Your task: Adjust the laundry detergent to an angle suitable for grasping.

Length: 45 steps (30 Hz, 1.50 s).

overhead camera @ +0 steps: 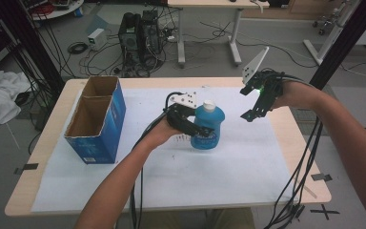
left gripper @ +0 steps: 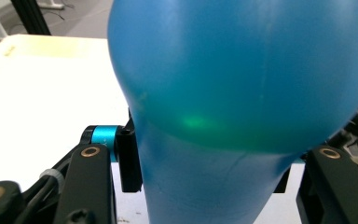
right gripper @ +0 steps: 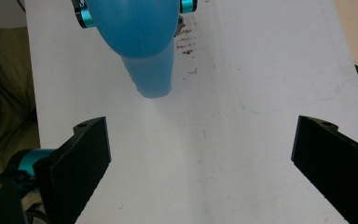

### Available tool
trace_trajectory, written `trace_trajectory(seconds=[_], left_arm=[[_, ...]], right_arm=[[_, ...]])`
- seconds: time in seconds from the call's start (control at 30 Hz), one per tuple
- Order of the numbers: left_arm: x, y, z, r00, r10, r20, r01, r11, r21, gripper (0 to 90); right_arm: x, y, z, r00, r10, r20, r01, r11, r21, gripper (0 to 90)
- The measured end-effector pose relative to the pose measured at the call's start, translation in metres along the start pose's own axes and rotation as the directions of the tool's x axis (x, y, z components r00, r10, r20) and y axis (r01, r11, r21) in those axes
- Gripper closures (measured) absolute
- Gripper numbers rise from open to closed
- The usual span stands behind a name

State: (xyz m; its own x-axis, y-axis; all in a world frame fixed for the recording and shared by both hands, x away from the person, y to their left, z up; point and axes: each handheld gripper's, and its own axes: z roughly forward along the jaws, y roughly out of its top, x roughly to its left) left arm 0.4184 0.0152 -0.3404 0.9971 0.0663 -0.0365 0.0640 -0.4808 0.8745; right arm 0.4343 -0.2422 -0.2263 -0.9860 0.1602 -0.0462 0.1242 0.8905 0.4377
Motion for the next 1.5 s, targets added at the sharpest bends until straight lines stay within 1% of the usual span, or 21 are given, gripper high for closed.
trace_trajectory(seconds=[0.03, 0.07, 0.13, 0.17, 0.2, 0.23, 0.3, 0.4, 0.43, 0.53, 0.57, 0.6, 0.63, 0.67, 0.7, 0.77, 0.83, 1.2, 1.27, 1.3, 1.5], left_arm=[[0.001, 0.0, 0.0, 0.9999, 0.009, 0.004, -0.009, 0.9999, 0.009, 44.7], [0.0, -0.001, 0.001, 1.0, 0.0, 0.009, 0.0, 0.9999, 0.015, 44.7], [0.0, -0.002, 0.003, 0.9997, 0.012, 0.021, -0.012, 0.9998, 0.018, 44.8], [0.0, -0.002, 0.003, 0.9992, 0.026, 0.029, -0.027, 0.999, 0.037, 44.7], [-0.001, -0.002, 0.004, 0.9991, 0.02, 0.038, -0.021, 0.9995, 0.026, 44.8], [0.0, -0.002, 0.005, 0.9984, 0.036, 0.043, -0.037, 0.9987, 0.035, 44.7], [-0.001, -0.003, 0.006, 0.9978, 0.028, 0.061, -0.03, 0.9985, 0.046, 44.8], [0.0, -0.005, 0.008, 0.9957, 0.049, 0.079, -0.053, 0.9971, 0.054, 44.8], [-0.001, -0.006, 0.009, 0.9955, 0.034, 0.089, -0.039, 0.9978, 0.053, 44.8], [0.0, -0.006, 0.009, 0.9944, 0.034, 0.1, -0.04, 0.9976, 0.056, 44.8], [0.001, -0.006, 0.009, 0.9939, 0.056, 0.095, -0.06, 0.9971, 0.046, 44.8], [0.0, -0.007, 0.009, 0.9937, 0.031, 0.107, -0.036, 0.9982, 0.047, 44.8], [0.002, -0.007, 0.009, 0.9924, 0.042, 0.116, -0.046, 0.9983, 0.034, 44.8], [0.001, -0.007, 0.009, 0.9919, 0.027, 0.124, -0.032, 0.999, 0.033, 44.8], [0.001, -0.008, 0.009, 0.9912, 0.033, 0.128, -0.038, 0.9987, 0.034, 44.8], [0.002, -0.008, 0.009, 0.9906, 0.055, 0.125, -0.06, 0.9974, 0.039, 44.8], [0.001, -0.01, 0.011, 0.9906, 0.043, 0.13, -0.05, 0.9975, 0.049, 44.8], [0.001, -0.016, 0.017, 0.9862, 0.051, 0.158, -0.065, 0.9943, 0.085, 44.8], [0.004, -0.018, 0.018, 0.9869, 0.032, 0.158, -0.046, 0.9952, 0.087, 44.8], [0.005, -0.018, 0.018, 0.9871, 0.047, 0.153, -0.063, 0.9933, 0.097, 44.8], [0.002, -0.018, 0.022, 0.9852, 0.047, 0.165, -0.063, 0.9935, 0.095, 44.8]], right_arm=[[-0.001, -0.001, -0.001, 0.9999, -0.017, 0.003, 0.017, 1.0, 0.007, 3.5], [-0.001, -0.001, -0.001, 0.9998, -0.019, 0.004, 0.019, 1.0, 0.006, 3.5], [-0.001, -0.002, -0.002, 0.9998, -0.017, 0.004, 0.017, 1.0, 0.002, 3.5], [0.0, -0.003, -0.002, 0.9999, -0.01, 0.006, 0.01, 1.0, 0.006, 3.5], [0.0, -0.003, -0.002, 0.9999, -0.012, 0.006, 0.012, 1.0, 0.005, 3.5], [0.0, -0.004, -0.002, 0.9999, -0.01, 0.007, 0.01, 1.0, 0.005, 3.5], [0.0, -0.005, -0.002, 0.9999, -0.016, 0.005, 0.016, 1.0, 0.007, 3.5], [0.0, -0.005, -0.003, 0.9999, -0.01, 0.007, 0.01, 1.0, 0.002, 3.5], [0.0, -0.005, -0.004, 0.9999, -0.01, 0.008, 0.01, 1.0, 0.002, 3.5], [0.001, -0.005, -0.004, 0.9999, -0.007, 0.008, 0.007, 1.0, 0.003, 3.5], [0.001, -0.005, -0.004, 0.9999, -0.008, 0.008, 0.008, 1.0, 0.007, 3.5], [0.001, -0.005, -0.003, 0.9999, -0.009, 0.008, 0.009, 1.0, 0.007, 3.5], [0.001, -0.005, -0.003, 1.0, -0.001, 0.008, 0.001, 1.0, 0.005, 3.5], [0.001, -0.005, -0.003, 1.0, -0.003, 0.009, 0.003, 1.0, 0.004, 3.5], [0.001, -0.005, -0.003, 1.0, -0.003, 0.009, 0.003, 1.0, 0.004, 3.5], [0.001, -0.004, -0.003, 1.0, -0.004, 0.008, 0.004, 1.0, 0.006, 3.5], [0.001, -0.004, -0.002, 1.0, -0.002, 0.006, 0.002, 1.0, 0.008, 3.5], [0.001, -0.002, -0.002, 1.0, -0.001, 0.007, 0.0, 1.0, 0.01, 3.5], [0.002, -0.003, -0.002, 0.9999, 0.006, 0.009, -0.006, 1.0, 0.006, 3.5], [0.002, -0.003, -0.002, 0.9999, 0.008, 0.01, -0.008, 1.0, 0.006, 3.5], [0.002, -0.006, -0.002, 0.9998, 0.016, 0.013, -0.016, 1.0, 0.003, 3.5]])
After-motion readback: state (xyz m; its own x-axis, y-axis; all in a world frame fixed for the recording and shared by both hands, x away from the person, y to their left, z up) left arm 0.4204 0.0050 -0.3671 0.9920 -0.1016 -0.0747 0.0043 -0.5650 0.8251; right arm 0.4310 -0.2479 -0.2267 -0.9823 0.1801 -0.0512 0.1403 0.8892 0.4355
